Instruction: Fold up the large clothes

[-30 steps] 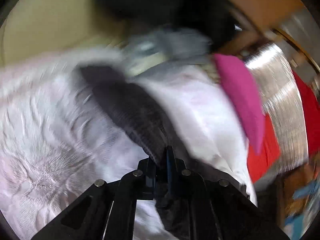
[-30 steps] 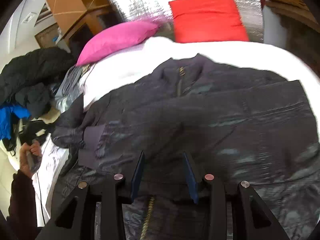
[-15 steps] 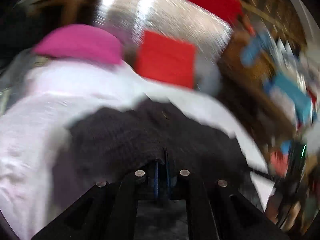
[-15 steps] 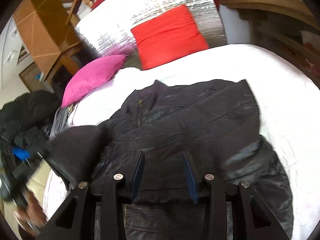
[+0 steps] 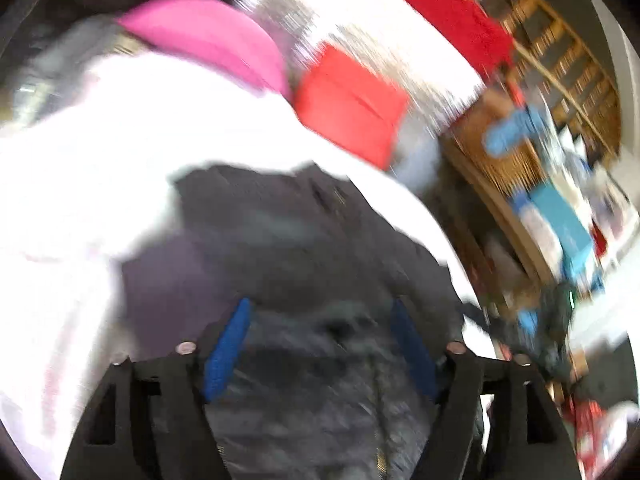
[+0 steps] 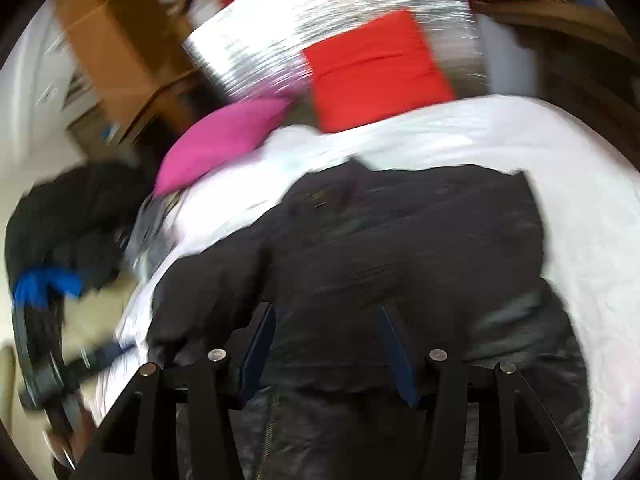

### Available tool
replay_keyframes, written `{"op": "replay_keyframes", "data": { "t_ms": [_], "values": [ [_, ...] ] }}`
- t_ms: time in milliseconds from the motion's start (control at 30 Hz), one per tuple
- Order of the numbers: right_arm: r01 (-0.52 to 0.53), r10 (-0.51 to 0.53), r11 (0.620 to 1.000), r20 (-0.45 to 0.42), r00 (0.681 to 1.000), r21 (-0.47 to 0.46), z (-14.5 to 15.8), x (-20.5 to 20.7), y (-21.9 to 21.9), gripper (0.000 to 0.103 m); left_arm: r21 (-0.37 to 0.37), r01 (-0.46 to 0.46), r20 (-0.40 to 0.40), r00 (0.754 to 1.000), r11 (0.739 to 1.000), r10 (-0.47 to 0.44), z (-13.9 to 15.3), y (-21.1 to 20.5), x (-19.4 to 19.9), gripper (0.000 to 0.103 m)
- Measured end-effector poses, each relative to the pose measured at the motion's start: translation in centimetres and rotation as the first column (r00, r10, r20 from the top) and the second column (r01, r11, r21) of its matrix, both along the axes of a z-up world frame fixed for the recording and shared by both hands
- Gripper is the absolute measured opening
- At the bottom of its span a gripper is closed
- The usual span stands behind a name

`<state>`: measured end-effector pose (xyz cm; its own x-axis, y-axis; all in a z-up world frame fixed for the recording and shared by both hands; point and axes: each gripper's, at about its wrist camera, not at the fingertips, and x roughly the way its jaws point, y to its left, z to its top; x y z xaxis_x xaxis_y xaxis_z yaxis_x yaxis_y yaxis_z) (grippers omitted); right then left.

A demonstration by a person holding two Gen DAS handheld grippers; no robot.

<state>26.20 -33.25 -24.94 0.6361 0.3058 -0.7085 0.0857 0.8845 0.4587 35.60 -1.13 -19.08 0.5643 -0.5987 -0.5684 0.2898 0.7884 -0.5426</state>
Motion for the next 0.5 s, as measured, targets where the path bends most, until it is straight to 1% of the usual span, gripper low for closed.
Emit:
{"op": "replay_keyframes", "data": {
  "t_ms": [33,67,100,167,233,300,367,400,433,467,500],
  "values": [
    [-0.04,0.04,0.999,0.01,0.999,-0.004,0.1,0.3,1.5,0.059,-0.006,-0.063,0.002,0.998,0.998,0.063,-0.3,1.9,0.7,0.078],
    [-0.07,0.07,0.997,0.02,0.997,-0.017,0.2,0.5,2.8,0.063,-0.017,-0.112,-0.021,0.994,0.994,0.111,-0.8,3.4,1.4,0.078],
    [-0.099,0.1,0.994,0.03,0.994,-0.039,0.4,0.7,4.2,0.067,-0.053,-0.171,-0.085,0.982,0.984,0.166,-1.9,5.3,2.3,0.077],
    [-0.144,0.15,0.983,0.043,0.988,-0.113,0.5,1.1,7.1,0.073,-0.129,-0.228,-0.175,0.963,0.965,0.204,-3.7,7.7,3.3,0.077],
    [-0.206,0.22,0.956,0.045,0.975,-0.209,0.6,1.7,10.4,0.074,-0.115,-0.261,-0.224,0.947,0.958,0.231,-4.6,8.7,4.0,0.077],
    [-0.252,0.272,0.92,0.026,0.962,-0.299,0.4,2.4,13.1,0.075,-0.111,-0.251,-0.262,0.941,0.962,0.215,-5.4,9.1,5.1,0.077],
    [-0.293,0.322,0.869,0.006,0.947,-0.398,0.0,3.2,15.7,0.075,-0.15,-0.195,-0.3,0.943,0.969,0.143,-6.3,8.5,6.0,0.077],
    [-0.293,0.328,0.832,-0.008,0.945,-0.47,-0.5,3.8,17.0,0.075,-0.164,-0.163,-0.318,0.942,0.973,0.104,-6.7,8.0,6.5,0.077],
    [-0.281,0.318,0.8,-0.023,0.948,-0.529,-0.9,4.5,17.8,0.075,-0.16,-0.155,-0.33,0.939,0.975,0.095,-7.1,8.0,6.7,0.077],
    [-0.278,0.315,0.786,-0.03,0.949,-0.553,-1.4,5.0,18.2,0.075,-0.154,-0.159,-0.338,0.936,0.975,0.1,-7.2,8.0,6.6,0.076],
    [-0.276,0.311,0.776,-0.036,0.95,-0.567,-1.7,5.6,18.5,0.075,-0.157,-0.168,-0.344,0.933,0.973,0.105,-7.5,8.1,6.7,0.07]
  ]
}}
